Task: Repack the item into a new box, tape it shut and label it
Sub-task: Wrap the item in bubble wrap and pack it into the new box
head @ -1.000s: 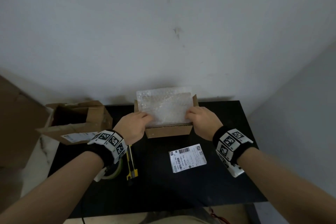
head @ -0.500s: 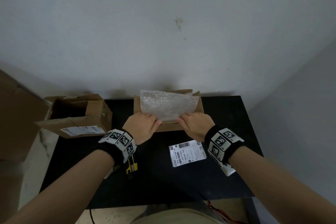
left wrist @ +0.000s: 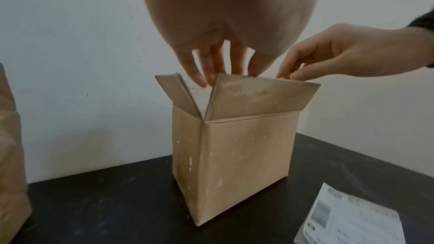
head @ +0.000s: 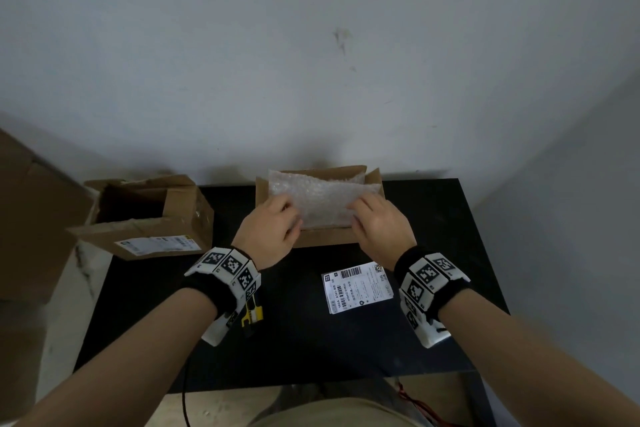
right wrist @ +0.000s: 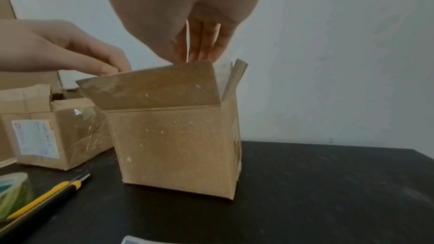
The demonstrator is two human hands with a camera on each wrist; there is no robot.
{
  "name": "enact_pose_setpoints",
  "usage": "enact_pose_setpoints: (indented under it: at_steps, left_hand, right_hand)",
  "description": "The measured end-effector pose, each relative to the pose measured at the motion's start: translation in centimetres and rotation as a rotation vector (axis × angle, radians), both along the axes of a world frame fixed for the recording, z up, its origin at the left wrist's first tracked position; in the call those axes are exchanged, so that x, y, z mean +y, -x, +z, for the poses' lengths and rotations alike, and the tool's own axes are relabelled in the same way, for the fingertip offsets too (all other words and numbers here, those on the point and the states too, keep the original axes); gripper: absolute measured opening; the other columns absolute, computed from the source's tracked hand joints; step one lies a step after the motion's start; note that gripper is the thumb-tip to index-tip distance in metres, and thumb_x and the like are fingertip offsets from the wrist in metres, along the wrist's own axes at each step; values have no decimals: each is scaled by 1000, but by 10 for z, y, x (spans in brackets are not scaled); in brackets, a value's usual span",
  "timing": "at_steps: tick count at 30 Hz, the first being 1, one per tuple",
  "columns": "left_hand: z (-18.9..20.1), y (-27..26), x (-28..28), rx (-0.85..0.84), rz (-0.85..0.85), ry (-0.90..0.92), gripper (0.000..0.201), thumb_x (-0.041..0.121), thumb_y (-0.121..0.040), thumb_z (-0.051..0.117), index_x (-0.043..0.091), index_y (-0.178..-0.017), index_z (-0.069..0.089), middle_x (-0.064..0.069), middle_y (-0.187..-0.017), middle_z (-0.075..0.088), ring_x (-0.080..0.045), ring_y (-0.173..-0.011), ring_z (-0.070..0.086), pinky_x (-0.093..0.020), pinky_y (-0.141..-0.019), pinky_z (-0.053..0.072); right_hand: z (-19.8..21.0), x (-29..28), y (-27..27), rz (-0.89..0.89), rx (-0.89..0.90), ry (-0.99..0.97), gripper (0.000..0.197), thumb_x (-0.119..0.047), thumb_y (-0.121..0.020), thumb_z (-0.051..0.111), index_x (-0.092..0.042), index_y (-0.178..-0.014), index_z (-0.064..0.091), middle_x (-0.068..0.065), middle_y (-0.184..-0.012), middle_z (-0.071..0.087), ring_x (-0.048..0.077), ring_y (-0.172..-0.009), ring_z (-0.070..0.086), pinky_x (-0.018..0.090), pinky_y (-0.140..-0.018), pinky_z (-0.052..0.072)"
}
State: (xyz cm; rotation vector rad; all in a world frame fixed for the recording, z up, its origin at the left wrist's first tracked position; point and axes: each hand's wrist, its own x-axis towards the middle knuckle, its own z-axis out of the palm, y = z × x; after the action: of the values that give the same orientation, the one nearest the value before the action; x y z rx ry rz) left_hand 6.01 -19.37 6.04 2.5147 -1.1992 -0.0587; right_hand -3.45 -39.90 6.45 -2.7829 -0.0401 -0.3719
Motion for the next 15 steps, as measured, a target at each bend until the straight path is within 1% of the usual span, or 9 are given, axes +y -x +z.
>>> enact_pose_setpoints:
  at_steps: [1,3,4,6,7,9,10,13,15]
  left_hand:
    - [4,-3,-2,-46,21,42,22,19,-88,51,11,-106,61,-3,-109,52,-15,-90,53,-25,-77,47]
    - [12,-11,-8,-102,60,105,37,2,-84,55,8,-120,56,-10,-123,53,-25,-108,53,-33,-89,44]
    - [16,-16,-12,-88,61,108,45,-2,-83,54,10,-127,52,-10,-131,51,-26,-117,50,-38,-97,41]
    - [23,-27,-19,-16,49,27,53,-3,-87,49,16,-136,44,-5,-141,46,-24,-130,40,-39,-109,30]
    - [25,-33,-22,5,43,-30,54,-2,-89,47,18,-138,42,-3,-143,44,-22,-133,37,-37,-112,25]
    - [27,-42,-26,-22,25,-101,50,3,-92,46,19,-138,42,-2,-141,47,-21,-131,40,-35,-110,25]
    - [29,-45,-28,-44,17,-118,46,6,-93,45,20,-137,44,-3,-136,51,-22,-127,43,-35,-107,28]
    - [32,-50,-30,-76,34,-192,33,14,-97,41,21,-127,52,-3,-121,61,-23,-112,54,-33,-97,34]
    - [31,-51,-30,-93,83,-225,27,15,-96,41,19,-121,53,-4,-113,64,-24,-103,57,-32,-87,37]
  right_hand:
    - [2,-1,-4,-15,-60,25,20,-13,-85,54,-7,-102,64,7,-99,64,19,-86,62,29,-76,52]
    - [9,-1,-15,-28,-107,70,29,-1,-77,64,-5,-106,63,11,-105,64,24,-95,63,34,-81,52]
    - [14,0,-21,-20,-97,75,33,2,-76,65,-4,-108,62,13,-109,63,26,-99,62,37,-84,51]
    - [25,0,-34,8,-4,60,38,1,-78,61,-4,-116,59,15,-118,60,30,-109,58,41,-92,46]
    - [28,-1,-41,18,63,65,40,0,-82,58,-5,-121,56,14,-123,57,30,-114,54,42,-97,42]
    - [33,-4,-53,17,180,114,41,-4,-87,54,-8,-128,50,11,-128,54,27,-118,51,38,-101,36]
    - [34,-5,-57,8,213,141,37,-6,-90,52,-10,-127,50,9,-126,56,26,-116,53,36,-99,37]
    - [32,-10,-63,-81,248,164,22,-9,-94,46,-12,-116,51,6,-108,64,25,-97,60,31,-83,40]
    - [28,-13,-64,-134,198,157,17,-7,-91,50,-10,-109,51,6,-100,64,25,-89,60,30,-78,40]
